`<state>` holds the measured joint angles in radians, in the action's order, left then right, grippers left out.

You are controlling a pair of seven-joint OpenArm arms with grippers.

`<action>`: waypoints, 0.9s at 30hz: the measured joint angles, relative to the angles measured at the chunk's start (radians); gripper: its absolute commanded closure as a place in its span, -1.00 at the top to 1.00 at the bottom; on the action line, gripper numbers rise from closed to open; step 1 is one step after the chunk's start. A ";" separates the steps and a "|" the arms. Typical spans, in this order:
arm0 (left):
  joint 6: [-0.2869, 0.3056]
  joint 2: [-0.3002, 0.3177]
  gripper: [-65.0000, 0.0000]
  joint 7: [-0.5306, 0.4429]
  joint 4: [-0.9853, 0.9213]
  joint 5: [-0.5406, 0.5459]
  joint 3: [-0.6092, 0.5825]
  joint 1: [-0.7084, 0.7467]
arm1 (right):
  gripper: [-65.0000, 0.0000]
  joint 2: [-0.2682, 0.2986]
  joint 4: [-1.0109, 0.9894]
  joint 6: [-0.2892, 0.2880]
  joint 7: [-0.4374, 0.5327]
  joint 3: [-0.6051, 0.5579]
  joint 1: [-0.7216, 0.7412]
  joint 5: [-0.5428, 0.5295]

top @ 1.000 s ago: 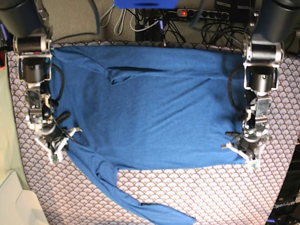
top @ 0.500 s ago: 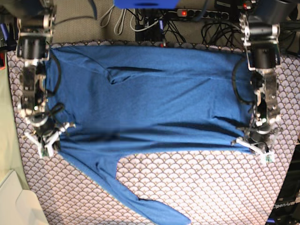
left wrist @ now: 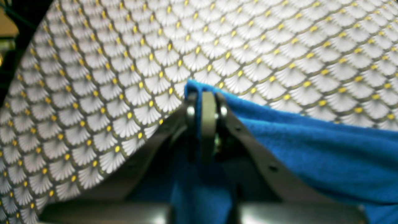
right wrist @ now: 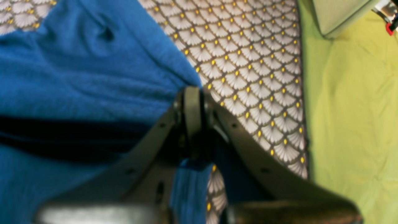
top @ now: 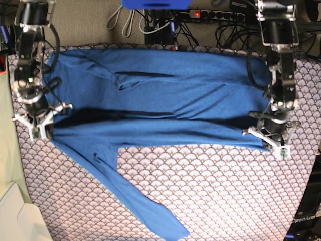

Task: Fold the T-shirt properly
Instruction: 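Lift the hem with both grippers and carry it toward the collar, then lay the hem over the collar edge and open both grippers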

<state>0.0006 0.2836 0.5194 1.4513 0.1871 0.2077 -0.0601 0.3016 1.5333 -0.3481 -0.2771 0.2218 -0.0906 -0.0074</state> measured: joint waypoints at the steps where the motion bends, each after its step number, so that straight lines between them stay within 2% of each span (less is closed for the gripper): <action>1: -0.002 0.001 -0.99 -0.002 0.020 -0.002 0.000 0.014 | -1.00 0.000 0.014 -0.002 -0.001 0.003 -0.018 0.001; 5: 0.004 0.000 -0.99 -0.002 0.084 0.000 0.010 0.071 | -1.00 0.000 0.085 0.002 0.000 0.007 -0.095 0.000; 10: 0.000 -0.003 -0.99 0.000 0.140 -0.001 0.096 0.125 | -1.00 -0.018 0.149 0.001 0.004 0.008 -0.180 0.002; 14: 0.004 -0.004 -0.99 -0.002 0.177 -0.002 0.126 0.175 | -1.00 -0.022 0.197 -0.072 0.001 0.007 -0.228 0.000; 21: 0.004 -0.004 -0.99 0.000 0.230 -0.001 0.139 0.236 | -1.00 -0.033 0.238 -0.079 0.004 0.051 -0.298 0.002; 23: 0.004 -0.004 -0.99 -0.002 0.233 -0.001 0.140 0.250 | -1.00 -0.033 0.251 -0.117 0.001 0.072 -0.304 0.002; 27: 0.003 -0.001 -0.99 0.001 0.234 0.000 0.141 0.257 | -1.00 -0.036 0.274 -0.154 0.003 0.107 -0.328 0.002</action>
<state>0.0040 0.2825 0.5205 1.6852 0.1871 0.3485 0.1970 0.2657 1.8072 -0.5022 -0.2741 0.3286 -0.4187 -0.0051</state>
